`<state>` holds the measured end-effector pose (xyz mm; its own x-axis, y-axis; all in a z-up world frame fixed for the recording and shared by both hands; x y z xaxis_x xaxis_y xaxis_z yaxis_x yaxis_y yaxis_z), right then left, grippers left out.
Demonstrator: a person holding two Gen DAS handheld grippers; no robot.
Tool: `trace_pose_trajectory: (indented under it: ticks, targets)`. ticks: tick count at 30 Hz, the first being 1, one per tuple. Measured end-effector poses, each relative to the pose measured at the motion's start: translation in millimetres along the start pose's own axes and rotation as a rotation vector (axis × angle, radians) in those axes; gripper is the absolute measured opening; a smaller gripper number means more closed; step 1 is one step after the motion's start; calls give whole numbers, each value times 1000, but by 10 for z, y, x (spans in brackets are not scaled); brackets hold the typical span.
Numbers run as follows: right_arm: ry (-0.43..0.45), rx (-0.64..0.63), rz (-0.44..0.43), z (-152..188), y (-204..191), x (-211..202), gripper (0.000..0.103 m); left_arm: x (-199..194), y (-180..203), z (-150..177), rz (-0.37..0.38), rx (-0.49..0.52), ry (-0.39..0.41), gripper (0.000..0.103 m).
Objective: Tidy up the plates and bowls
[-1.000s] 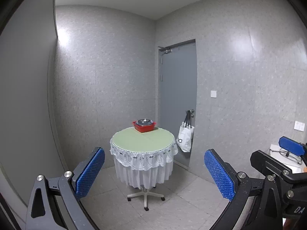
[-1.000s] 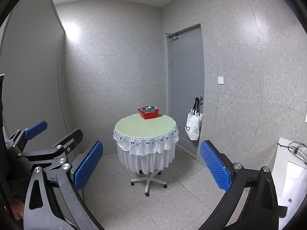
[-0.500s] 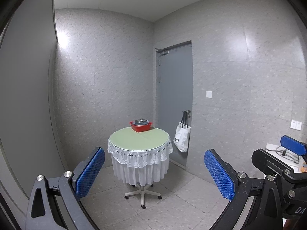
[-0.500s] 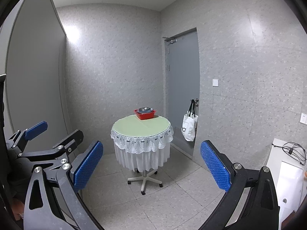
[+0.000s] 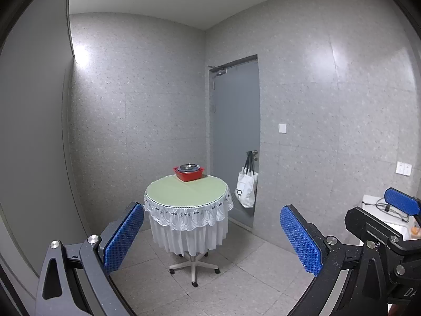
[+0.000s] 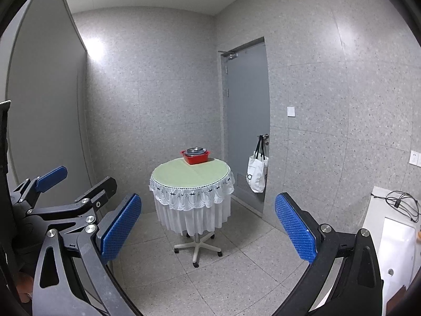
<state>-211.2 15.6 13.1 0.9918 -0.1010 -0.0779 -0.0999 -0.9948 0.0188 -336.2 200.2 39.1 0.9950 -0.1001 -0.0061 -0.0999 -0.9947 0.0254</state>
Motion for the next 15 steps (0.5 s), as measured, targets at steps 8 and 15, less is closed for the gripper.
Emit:
trace_pose_trajectory:
  ticks: [8,15]
  targets:
    - [-3,5,-2,25,-1,30,103,113,-6,17,-4,0,-3,103]
    - [-7,7,-9,43,-5,68,103,220,-45,59,-7,0,-5,103]
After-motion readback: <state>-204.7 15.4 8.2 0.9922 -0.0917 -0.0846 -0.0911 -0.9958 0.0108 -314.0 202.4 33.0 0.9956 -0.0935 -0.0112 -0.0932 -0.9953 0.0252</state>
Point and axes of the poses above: each gripper's, at about its wrist camera, not at the fingertips, and x roughly the way its jaws point, y to its right, z to its underside, the point moved 7 cm from there along x, roughly the way its jaws point, and after that the axes turned 14 degrees about y, right-handed, at the moved point
